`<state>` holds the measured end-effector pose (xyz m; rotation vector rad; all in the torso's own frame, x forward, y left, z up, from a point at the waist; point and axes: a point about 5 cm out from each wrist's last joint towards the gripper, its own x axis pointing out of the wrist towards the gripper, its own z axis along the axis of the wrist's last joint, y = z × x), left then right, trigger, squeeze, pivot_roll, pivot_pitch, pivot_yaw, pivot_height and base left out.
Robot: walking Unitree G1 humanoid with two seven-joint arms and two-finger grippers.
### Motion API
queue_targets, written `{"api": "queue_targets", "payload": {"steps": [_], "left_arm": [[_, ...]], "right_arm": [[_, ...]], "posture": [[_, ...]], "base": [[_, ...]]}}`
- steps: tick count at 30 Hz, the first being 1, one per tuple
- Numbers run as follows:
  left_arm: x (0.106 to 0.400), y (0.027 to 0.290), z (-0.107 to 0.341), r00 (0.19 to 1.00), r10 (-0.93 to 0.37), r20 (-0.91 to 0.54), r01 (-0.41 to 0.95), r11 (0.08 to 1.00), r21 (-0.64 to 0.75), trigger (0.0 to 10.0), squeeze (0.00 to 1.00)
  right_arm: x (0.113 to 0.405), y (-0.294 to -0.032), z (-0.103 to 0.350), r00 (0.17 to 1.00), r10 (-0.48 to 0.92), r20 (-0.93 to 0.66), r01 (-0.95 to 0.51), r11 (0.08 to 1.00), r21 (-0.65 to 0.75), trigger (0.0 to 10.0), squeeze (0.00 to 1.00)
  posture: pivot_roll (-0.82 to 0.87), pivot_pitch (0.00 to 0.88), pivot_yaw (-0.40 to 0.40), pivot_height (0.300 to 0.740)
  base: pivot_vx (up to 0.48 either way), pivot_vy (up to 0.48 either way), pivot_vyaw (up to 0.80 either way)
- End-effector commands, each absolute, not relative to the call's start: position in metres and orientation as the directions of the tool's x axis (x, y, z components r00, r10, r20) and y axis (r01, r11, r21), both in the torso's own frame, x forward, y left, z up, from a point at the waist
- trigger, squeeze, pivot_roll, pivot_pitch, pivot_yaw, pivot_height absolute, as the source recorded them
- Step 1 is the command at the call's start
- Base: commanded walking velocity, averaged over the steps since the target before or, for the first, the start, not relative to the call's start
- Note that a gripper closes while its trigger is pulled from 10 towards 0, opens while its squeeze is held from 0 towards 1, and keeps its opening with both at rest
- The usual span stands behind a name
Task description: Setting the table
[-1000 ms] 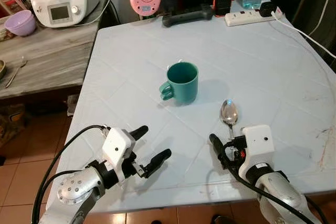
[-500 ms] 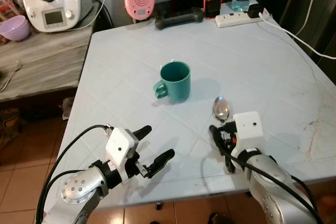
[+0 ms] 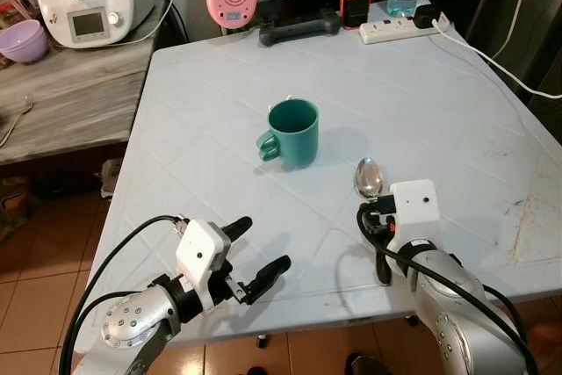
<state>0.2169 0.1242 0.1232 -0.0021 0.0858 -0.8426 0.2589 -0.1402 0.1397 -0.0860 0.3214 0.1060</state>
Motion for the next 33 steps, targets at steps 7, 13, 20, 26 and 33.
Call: {"api": "queue_targets", "payload": {"steps": [7,13,20,26,33], "left_arm": [[0.2149,0.1264,0.1268,0.638,-0.766,-0.081,0.767,0.641,-0.027,10.0,0.00],[0.2180,0.1287,0.1219,0.642,-0.759,-0.112,0.763,0.647,-0.011,10.0,0.00],[0.2175,0.1299,0.1187,0.642,-0.757,-0.121,0.761,0.648,-0.014,10.0,0.00],[0.2175,0.1305,0.1177,0.647,-0.753,-0.121,0.758,0.653,-0.011,10.0,0.00],[0.2174,0.1294,0.1173,0.658,-0.745,-0.114,0.748,0.663,-0.012,10.0,0.00]], "right_arm": [[0.2507,-0.1431,0.1027,0.859,0.071,-0.506,-0.117,0.991,-0.060,0.0,0.00],[0.2526,-0.1446,0.1035,0.862,0.064,-0.502,-0.115,0.991,-0.071,0.0,0.00],[0.2547,-0.1458,0.1040,0.863,0.068,-0.501,-0.120,0.990,-0.074,0.0,0.00],[0.2551,-0.1454,0.1025,0.861,0.073,-0.504,-0.128,0.989,-0.076,0.0,0.00],[0.2560,-0.1464,0.1011,0.860,0.074,-0.506,-0.132,0.988,-0.080,0.0,0.00]], "posture": [[-0.24,0.209,0.184,0.740],[-0.25,0.204,0.179,0.740],[-0.25,0.201,0.178,0.740],[-0.24,0.191,0.168,0.740],[-0.24,0.188,0.170,0.740]], "base": [[0.000,0.000,0.00],[0.000,0.000,0.00],[0.000,0.000,0.00],[0.000,0.000,0.00],[0.000,0.000,0.00]]}}
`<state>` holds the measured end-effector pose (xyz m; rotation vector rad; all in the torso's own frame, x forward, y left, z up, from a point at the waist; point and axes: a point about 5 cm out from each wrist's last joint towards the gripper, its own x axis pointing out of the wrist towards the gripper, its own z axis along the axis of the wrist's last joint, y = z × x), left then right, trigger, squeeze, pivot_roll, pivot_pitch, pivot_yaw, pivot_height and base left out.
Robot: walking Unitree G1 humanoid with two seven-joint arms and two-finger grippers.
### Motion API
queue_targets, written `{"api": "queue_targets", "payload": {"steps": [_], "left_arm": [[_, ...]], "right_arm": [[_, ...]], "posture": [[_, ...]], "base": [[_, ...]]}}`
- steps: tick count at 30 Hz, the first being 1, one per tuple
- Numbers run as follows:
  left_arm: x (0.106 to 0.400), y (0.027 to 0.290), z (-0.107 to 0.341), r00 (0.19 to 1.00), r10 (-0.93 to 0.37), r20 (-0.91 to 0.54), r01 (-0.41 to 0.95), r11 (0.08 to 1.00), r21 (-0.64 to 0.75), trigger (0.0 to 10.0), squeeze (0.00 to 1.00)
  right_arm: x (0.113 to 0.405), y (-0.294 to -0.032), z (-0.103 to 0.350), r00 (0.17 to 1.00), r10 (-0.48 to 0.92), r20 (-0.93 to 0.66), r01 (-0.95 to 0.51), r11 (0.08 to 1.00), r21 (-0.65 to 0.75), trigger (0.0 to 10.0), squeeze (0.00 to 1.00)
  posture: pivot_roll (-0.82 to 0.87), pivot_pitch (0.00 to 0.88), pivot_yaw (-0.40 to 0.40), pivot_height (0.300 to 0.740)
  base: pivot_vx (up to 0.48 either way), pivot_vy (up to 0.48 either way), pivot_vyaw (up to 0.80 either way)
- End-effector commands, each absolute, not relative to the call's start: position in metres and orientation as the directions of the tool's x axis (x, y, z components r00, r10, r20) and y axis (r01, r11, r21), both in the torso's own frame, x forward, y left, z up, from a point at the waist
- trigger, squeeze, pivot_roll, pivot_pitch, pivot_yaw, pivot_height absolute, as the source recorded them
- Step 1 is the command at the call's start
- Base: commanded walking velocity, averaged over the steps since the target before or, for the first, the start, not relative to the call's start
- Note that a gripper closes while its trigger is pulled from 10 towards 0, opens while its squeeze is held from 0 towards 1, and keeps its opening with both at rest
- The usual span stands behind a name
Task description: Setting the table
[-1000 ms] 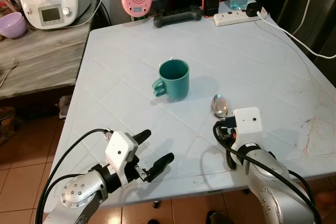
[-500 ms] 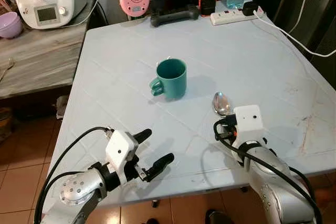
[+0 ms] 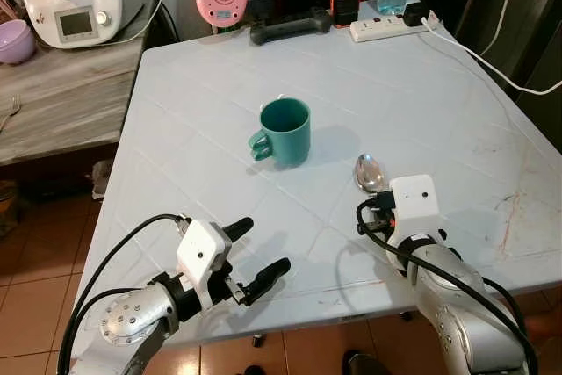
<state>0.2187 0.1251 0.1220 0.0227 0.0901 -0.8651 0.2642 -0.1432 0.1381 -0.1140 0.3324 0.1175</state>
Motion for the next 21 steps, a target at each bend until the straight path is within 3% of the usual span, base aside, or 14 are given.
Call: {"api": "queue_targets", "payload": {"steps": [1,12,21], "left_arm": [[0.217,0.129,0.117,0.661,-0.742,-0.113,0.746,0.666,-0.011,10.0,0.00],[0.223,0.129,0.123,0.713,-0.698,-0.071,0.700,0.714,-0.003,10.0,0.00],[0.229,0.130,0.129,0.739,-0.673,-0.035,0.674,0.739,0.016,10.0,0.00]], "right_arm": [[0.256,-0.146,0.101,0.861,0.073,-0.504,-0.130,0.988,-0.080,0.0,0.00],[0.266,-0.148,0.137,0.962,0.077,-0.262,-0.116,0.983,-0.139,0.0,0.00],[0.272,-0.135,0.158,0.987,0.117,-0.110,-0.131,0.982,-0.134,0.0,0.00]], "posture": [[-0.24,0.188,0.171,0.740],[-0.23,0.182,0.172,0.740],[-0.23,0.172,0.172,0.740]], "base": [[0.000,0.000,0.00],[0.000,0.000,0.00],[0.000,0.000,0.00]]}}
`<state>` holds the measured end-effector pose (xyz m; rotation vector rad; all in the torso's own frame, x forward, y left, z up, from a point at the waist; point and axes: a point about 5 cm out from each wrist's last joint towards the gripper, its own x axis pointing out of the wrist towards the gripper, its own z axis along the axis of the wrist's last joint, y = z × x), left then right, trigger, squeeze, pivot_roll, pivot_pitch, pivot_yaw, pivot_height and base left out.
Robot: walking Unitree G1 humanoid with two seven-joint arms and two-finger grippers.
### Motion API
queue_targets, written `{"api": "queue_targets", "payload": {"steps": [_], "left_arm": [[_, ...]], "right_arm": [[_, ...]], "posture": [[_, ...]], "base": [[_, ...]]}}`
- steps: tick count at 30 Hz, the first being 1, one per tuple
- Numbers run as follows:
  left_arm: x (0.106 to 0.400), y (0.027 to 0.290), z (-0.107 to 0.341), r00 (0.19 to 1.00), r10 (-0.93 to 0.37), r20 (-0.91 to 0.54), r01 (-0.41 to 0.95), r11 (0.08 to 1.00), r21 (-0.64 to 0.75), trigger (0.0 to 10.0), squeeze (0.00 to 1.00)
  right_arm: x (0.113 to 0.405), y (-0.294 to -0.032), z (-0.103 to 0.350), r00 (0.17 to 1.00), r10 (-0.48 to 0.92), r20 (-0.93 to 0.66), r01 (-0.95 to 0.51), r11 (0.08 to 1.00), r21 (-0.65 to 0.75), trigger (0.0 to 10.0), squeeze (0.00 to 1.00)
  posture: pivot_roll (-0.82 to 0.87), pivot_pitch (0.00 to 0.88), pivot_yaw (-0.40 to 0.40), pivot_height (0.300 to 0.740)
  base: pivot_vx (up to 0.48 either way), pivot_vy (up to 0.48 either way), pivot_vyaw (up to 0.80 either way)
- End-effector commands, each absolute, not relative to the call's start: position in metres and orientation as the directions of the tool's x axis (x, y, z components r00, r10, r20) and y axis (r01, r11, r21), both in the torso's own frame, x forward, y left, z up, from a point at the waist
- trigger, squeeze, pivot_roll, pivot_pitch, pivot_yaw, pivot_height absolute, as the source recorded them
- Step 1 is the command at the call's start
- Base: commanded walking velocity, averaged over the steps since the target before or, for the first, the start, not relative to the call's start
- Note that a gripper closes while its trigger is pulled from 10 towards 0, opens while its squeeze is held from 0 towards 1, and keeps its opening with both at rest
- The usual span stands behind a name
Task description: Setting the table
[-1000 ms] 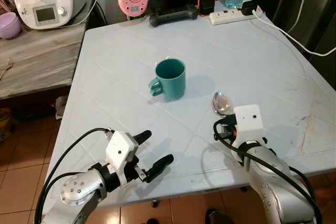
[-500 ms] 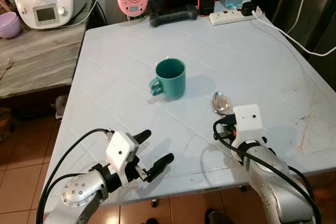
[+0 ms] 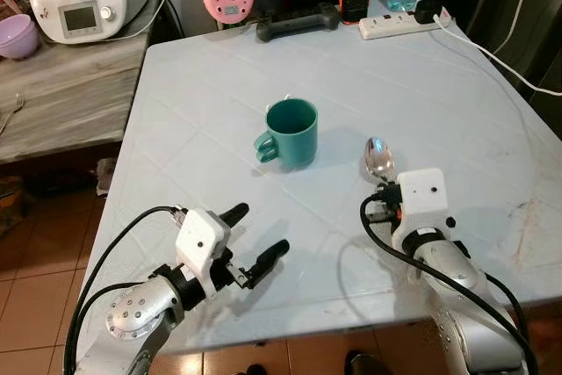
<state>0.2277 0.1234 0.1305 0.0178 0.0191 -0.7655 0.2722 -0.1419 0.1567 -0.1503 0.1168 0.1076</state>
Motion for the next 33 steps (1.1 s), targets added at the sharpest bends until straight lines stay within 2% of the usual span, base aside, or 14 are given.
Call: {"api": "queue_targets", "payload": {"steps": [1,3,9,17,22,27,28,33], "left_arm": [[0.230,0.130,0.130,0.748,-0.663,-0.024,0.663,0.748,0.020,10.0,0.00],[0.234,0.133,0.134,0.784,-0.621,0.014,0.620,0.783,0.036,10.0,0.00],[0.243,0.142,0.143,0.842,-0.535,0.072,0.534,0.845,0.041,10.0,0.00],[0.248,0.146,0.157,0.876,-0.462,0.135,0.461,0.886,0.042,10.0,0.00],[0.257,0.160,0.156,0.941,-0.299,0.156,0.293,0.954,0.061,10.0,0.00],[0.263,0.170,0.154,0.965,-0.207,0.164,0.196,0.978,0.076,10.0,0.00],[0.266,0.177,0.157,0.975,-0.126,0.184,0.116,0.991,0.064,10.0,0.00],[0.269,0.184,0.154,0.983,-0.018,0.185,0.005,0.997,0.073,10.0,0.00]], "right_arm": [[0.272,-0.134,0.162,0.988,0.126,-0.084,-0.137,0.980,-0.142,0.0,0.00],[0.272,-0.130,0.173,0.988,0.154,0.008,-0.151,0.975,-0.163,0.0,0.00],[0.276,-0.126,0.194,0.970,0.195,0.147,-0.167,0.969,-0.184,0.0,0.00],[0.274,-0.121,0.200,0.949,0.243,0.202,-0.197,0.954,-0.225,0.0,0.00],[0.277,-0.119,0.198,0.939,0.265,0.220,-0.215,0.949,-0.229,0.0,0.00],[0.282,-0.115,0.196,0.934,0.282,0.221,-0.231,0.945,-0.231,0.0,0.00],[0.285,-0.110,0.194,0.930,0.296,0.219,-0.244,0.941,-0.235,0.0,0.00],[0.290,-0.097,0.187,0.915,0.343,0.212,-0.291,0.926,-0.241,0.0,0.00]], "posture": [[-0.23,0.169,0.168,0.740],[-0.23,0.164,0.164,0.740],[-0.22,0.146,0.153,0.740],[-0.22,0.134,0.142,0.740],[-0.21,0.125,0.134,0.740],[-0.21,0.125,0.134,0.740],[-0.20,0.119,0.124,0.740],[-0.20,0.115,0.121,0.740]], "base": [[0.000,0.000,0.00],[0.000,0.000,0.00],[0.000,0.000,0.00],[0.000,0.000,0.00],[0.000,0.000,0.00],[0.000,0.000,0.00],[0.000,0.000,0.00],[0.000,0.000,0.00]]}}
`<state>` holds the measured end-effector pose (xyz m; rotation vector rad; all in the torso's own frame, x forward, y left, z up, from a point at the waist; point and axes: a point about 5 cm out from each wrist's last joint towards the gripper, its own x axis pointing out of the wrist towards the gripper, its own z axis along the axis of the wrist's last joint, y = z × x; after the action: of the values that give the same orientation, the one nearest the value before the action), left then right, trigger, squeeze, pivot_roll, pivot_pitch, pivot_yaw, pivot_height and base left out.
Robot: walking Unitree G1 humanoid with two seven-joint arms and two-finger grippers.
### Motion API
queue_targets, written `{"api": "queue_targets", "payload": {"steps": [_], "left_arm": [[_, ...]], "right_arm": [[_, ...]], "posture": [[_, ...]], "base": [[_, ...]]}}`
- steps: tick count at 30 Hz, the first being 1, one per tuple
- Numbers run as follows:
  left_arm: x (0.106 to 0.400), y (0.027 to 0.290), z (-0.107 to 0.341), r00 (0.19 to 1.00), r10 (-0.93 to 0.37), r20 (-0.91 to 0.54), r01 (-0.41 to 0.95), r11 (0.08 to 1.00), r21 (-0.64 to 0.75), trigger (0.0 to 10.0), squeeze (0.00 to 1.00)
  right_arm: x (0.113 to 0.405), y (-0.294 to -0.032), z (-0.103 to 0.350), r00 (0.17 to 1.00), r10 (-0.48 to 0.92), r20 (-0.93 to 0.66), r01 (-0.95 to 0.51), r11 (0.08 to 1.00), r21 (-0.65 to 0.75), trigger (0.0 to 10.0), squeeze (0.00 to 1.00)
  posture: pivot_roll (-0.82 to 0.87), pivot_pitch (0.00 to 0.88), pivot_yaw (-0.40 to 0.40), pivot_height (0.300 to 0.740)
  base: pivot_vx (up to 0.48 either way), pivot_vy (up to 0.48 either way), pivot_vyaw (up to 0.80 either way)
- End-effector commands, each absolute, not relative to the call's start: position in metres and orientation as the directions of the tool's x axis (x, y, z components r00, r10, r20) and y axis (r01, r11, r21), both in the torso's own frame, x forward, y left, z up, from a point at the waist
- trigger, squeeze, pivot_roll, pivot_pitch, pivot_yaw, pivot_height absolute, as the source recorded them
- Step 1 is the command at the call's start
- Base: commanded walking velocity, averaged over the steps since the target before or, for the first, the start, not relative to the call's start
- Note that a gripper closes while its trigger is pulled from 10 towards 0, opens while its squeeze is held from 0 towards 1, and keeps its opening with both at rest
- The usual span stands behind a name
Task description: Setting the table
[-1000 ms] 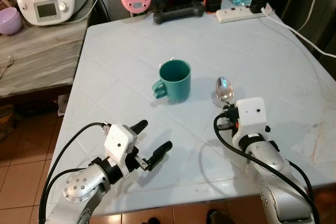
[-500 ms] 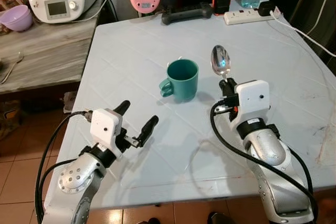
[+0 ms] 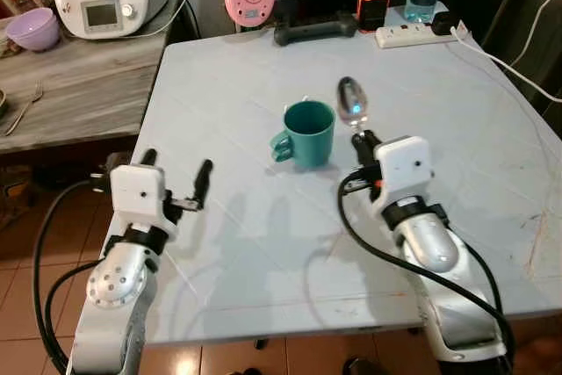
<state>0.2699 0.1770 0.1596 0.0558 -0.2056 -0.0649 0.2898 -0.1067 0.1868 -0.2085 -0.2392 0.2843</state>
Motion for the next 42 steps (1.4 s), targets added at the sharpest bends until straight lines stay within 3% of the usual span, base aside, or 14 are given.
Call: {"api": "queue_targets", "payload": {"steps": [1,12,42], "left_arm": [[0.269,0.185,0.152,0.983,-0.011,0.182,-0.002,0.997,0.073,10.0,0.00],[0.264,0.198,0.145,0.981,0.088,0.174,-0.104,0.991,0.087,10.0,0.00],[0.262,0.192,0.136,0.988,0.080,0.135,-0.094,0.990,0.104,10.0,0.00]], "right_arm": [[0.291,-0.095,0.187,0.913,0.349,0.213,-0.298,0.924,-0.240,0.0,0.00],[0.305,-0.079,0.195,0.884,0.388,0.259,-0.333,0.914,-0.234,0.0,0.00],[0.309,-0.090,0.181,0.902,0.365,0.232,-0.313,0.921,-0.231,0.0,0.00]], "posture": [[-0.20,0.115,0.121,0.740],[-0.13,0.080,0.071,0.740],[-0.12,0.071,0.067,0.740]], "base": [[0.000,0.000,0.00],[0.000,0.000,0.00],[0.000,0.016,0.00]]}}
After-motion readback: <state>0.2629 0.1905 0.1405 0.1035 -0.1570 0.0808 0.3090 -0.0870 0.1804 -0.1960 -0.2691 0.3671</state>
